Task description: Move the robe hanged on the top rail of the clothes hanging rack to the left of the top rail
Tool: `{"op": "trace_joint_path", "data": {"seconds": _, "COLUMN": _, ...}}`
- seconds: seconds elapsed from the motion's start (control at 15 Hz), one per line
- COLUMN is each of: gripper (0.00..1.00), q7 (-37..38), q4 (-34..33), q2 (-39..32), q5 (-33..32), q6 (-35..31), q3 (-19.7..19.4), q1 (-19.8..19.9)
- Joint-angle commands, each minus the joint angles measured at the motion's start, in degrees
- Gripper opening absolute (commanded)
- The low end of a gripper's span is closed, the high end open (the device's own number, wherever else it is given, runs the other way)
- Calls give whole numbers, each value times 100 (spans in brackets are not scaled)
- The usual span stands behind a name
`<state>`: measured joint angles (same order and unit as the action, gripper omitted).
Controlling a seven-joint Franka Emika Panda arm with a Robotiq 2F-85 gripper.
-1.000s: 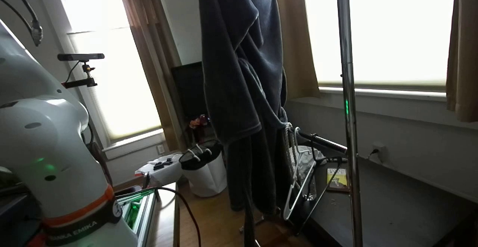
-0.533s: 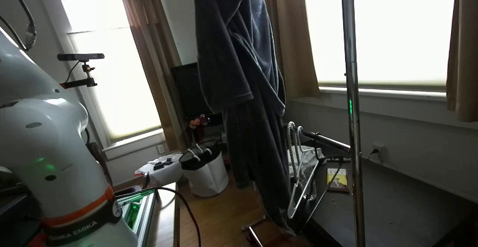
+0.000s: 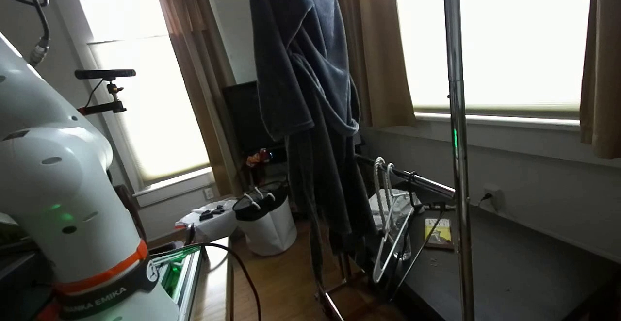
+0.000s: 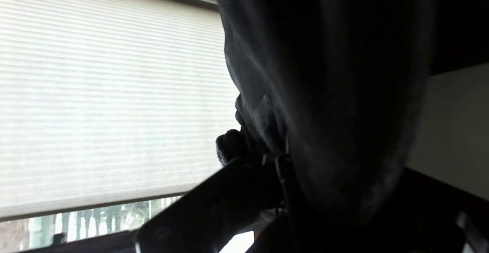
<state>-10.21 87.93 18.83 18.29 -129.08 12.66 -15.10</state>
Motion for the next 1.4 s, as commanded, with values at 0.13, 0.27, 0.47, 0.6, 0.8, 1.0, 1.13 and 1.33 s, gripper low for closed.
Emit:
{"op": "trace_joint_path", "data": {"seconds": 0.13, "gripper": 2, "q7": 219, "q4": -9, "q2": -249, "q5": -10, "q6": -210, "q3": 462, "q1": -402}}
{"op": "trace_joint_path", "data": {"seconds": 0.27, "gripper": 2, "q7": 246, "q4": -94, "q2": -393, "q5": -40, "q6": -248, "q3": 574, "q1": -466}}
{"op": "trace_joint_path", "data": {"seconds": 0.47, "gripper": 2, "q7": 406, "q4": -357, "q2": -558, "q5": -226, "q6": -458, "q3": 697, "q1": -444}}
{"op": "trace_joint_path", "data": {"seconds": 0.6, "gripper": 2, "q7": 572, "q4": -581, "q2": -713, "q5": -428, "q6": -214, "q3": 757, "q1": -392}}
{"op": "trace_joint_path", "data": {"seconds": 0.8, "gripper": 37, "q7": 877, "q4": -777, "q2": -828, "q5": -734, "q6": -10, "q3": 768, "q1": -340}}
{"op": "trace_joint_path", "data": {"seconds": 1.0, "gripper": 62, "q7": 941, "q4": -910, "q2": -727, "q5": -638, "q6": 76, "q3": 649, "q1": -340}}
{"op": "trace_joint_path", "data": {"seconds": 1.13, "gripper": 75, "q7": 987, "q4": -812, "q2": -511, "q5": -551, "q6": 75, "q3": 535, "q1": -269}}
{"op": "trace_joint_path", "data": {"seconds": 1.33, "gripper": 99, "q7": 1124, "q4": -394, "q2": -36, "q5": -834, "q6": 627, "q3": 143, "q1": 37}}
